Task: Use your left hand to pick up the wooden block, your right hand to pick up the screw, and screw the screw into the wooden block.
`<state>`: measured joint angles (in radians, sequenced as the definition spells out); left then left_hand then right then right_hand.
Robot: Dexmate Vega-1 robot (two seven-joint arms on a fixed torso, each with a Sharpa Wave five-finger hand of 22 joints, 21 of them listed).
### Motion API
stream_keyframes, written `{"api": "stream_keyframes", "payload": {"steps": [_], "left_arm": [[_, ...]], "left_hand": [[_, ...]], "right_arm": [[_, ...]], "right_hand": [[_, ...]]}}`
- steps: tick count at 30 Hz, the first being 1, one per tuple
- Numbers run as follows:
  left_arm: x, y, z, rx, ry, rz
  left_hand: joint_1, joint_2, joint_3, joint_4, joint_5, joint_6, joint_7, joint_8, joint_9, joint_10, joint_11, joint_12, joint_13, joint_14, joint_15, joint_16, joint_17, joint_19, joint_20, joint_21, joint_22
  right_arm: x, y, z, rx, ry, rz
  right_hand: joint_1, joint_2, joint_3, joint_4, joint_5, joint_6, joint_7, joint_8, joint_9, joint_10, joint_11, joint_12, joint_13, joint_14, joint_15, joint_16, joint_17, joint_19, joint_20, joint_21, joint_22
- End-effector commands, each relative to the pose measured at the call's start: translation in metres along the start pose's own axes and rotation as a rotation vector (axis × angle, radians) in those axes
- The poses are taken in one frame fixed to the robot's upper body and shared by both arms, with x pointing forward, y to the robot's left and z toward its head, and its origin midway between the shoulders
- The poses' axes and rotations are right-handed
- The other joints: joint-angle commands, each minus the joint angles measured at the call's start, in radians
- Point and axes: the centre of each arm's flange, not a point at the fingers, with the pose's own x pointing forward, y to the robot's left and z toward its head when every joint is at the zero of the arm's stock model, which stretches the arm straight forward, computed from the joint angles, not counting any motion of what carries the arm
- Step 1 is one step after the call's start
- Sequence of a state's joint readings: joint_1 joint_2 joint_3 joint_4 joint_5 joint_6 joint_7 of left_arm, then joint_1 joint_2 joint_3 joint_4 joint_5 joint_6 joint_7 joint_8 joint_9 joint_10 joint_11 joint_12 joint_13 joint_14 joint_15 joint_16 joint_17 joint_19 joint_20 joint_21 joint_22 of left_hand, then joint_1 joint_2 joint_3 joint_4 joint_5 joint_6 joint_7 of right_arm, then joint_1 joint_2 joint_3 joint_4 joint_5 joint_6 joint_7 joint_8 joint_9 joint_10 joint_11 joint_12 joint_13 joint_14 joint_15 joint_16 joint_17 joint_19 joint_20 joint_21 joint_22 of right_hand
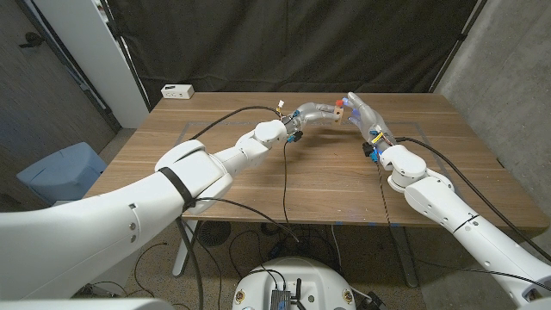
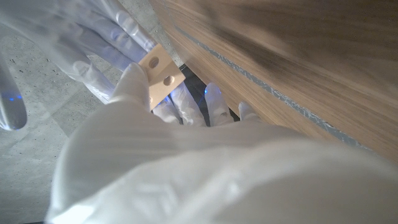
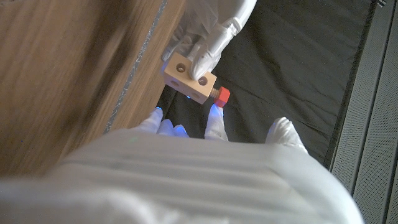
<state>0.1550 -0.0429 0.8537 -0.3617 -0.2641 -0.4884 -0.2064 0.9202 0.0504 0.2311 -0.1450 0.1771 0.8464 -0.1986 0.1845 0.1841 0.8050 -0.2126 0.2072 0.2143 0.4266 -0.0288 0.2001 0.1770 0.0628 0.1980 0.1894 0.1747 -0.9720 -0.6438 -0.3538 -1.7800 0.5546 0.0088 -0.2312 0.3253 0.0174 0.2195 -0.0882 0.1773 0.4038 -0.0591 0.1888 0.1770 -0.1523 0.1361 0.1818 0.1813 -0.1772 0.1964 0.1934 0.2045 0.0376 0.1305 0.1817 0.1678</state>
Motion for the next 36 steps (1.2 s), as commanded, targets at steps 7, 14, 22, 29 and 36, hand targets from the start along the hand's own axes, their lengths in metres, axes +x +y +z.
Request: {"api": "stream_keyframes", "payload": {"steps": [7,14,22,29,36], "left_arm": [[0.0,-0.003,0.001,0.001,-0.013,-0.006],[0.0,-0.006,0.002,-0.001,-0.015,-0.009],[0.001,-0.009,0.002,-0.004,-0.016,-0.017],[0.001,-0.009,0.001,-0.012,-0.012,-0.019],[0.001,-0.01,0.0,-0.016,-0.007,-0.021]], "left_hand": [[-0.004,-0.001,0.006,0.001,0.007,0.01,0.0,0.006,0.004,-0.001,0.0,0.0,0.0,-0.003,0.001,-0.001,0.003,0.001,0.008,0.004,0.001],[-0.004,0.0,0.006,0.001,0.007,0.009,0.0,0.006,0.004,-0.001,0.0,0.0,0.0,-0.003,0.0,-0.001,0.003,0.001,0.007,0.004,0.001],[-0.005,0.0,0.006,0.001,0.007,0.009,-0.001,0.006,0.004,0.0,0.0,0.001,0.0,-0.003,0.0,-0.001,0.003,0.001,0.007,0.004,0.001],[-0.006,0.0,0.006,0.001,0.007,0.01,0.0,0.006,0.004,0.0,0.0,0.001,0.0,-0.002,0.001,0.0,0.003,0.002,0.006,0.004,0.001],[-0.006,0.0,0.007,0.002,0.007,0.008,0.001,0.006,0.004,-0.001,0.0,0.0,0.0,-0.003,0.002,-0.001,0.003,0.002,0.006,0.004,0.001]], "right_arm": [[-0.009,0.0,-0.001,-0.006,0.006,-0.002],[-0.014,0.0,-0.001,-0.011,0.006,-0.005],[-0.019,-0.001,0.0,-0.019,0.005,-0.014],[-0.023,0.001,0.001,-0.027,0.006,-0.018],[-0.026,0.002,0.002,-0.037,0.009,-0.02]], "right_hand": [[-0.002,0.01,-0.001,-0.004,0.002,0.012,-0.004,0.003,0.001,-0.007,0.006,0.009,0.004,-0.052,-0.005,0.005,0.002,0.007,0.005,0.011,0.003],[-0.002,0.012,0.0,-0.006,0.002,0.014,-0.008,0.003,0.001,-0.006,0.007,0.01,0.004,-0.052,-0.005,0.005,0.001,0.009,0.005,0.011,0.002],[-0.002,0.014,0.0,-0.007,0.002,0.017,-0.011,0.003,0.001,-0.005,0.005,0.011,0.004,-0.052,-0.007,0.006,0.001,0.012,0.002,0.012,0.002],[-0.001,0.016,0.001,-0.008,0.002,0.021,-0.012,0.003,0.001,-0.004,0.005,0.011,0.003,-0.051,-0.006,0.006,0.0,0.013,0.003,0.012,0.002],[-0.001,0.018,0.001,-0.009,0.002,0.022,-0.014,0.002,0.001,-0.002,0.002,0.012,0.003,-0.051,-0.006,0.006,0.0,0.015,0.003,0.012,0.002]]}}
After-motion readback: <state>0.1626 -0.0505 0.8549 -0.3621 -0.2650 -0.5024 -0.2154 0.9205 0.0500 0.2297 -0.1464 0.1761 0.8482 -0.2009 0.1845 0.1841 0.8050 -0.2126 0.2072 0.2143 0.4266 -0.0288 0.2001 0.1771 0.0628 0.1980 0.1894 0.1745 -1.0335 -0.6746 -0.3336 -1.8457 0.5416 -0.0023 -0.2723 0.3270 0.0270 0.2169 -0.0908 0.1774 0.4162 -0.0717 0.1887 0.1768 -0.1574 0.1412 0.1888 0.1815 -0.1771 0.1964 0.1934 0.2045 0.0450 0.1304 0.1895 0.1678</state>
